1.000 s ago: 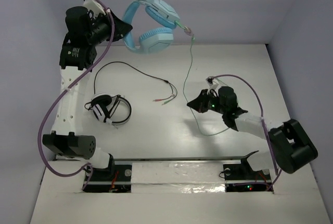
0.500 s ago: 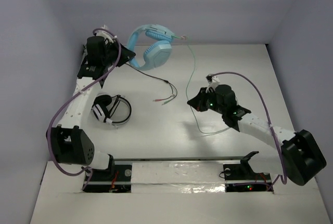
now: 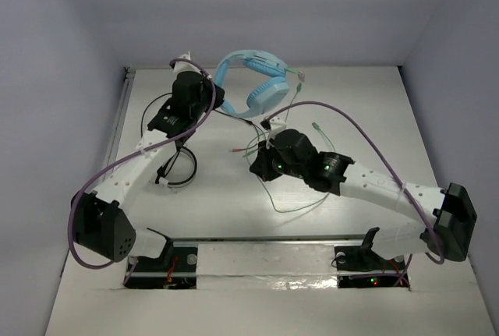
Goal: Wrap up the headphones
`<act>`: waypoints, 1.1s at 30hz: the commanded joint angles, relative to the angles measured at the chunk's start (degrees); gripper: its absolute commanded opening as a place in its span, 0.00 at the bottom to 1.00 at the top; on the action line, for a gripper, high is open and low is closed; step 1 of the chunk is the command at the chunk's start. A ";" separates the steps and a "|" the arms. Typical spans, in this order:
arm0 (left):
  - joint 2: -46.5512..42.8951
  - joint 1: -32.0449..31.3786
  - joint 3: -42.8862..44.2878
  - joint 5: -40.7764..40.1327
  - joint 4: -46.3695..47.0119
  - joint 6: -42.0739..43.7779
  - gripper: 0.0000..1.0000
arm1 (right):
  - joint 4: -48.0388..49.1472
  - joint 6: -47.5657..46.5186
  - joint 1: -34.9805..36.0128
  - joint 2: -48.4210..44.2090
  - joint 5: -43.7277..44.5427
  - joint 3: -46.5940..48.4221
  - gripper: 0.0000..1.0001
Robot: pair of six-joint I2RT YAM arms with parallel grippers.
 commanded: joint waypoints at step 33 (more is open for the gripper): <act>16.18 -13.23 10.54 21.80 -4.67 19.65 0.00 | -35.45 -16.55 3.01 6.76 -10.09 40.39 0.00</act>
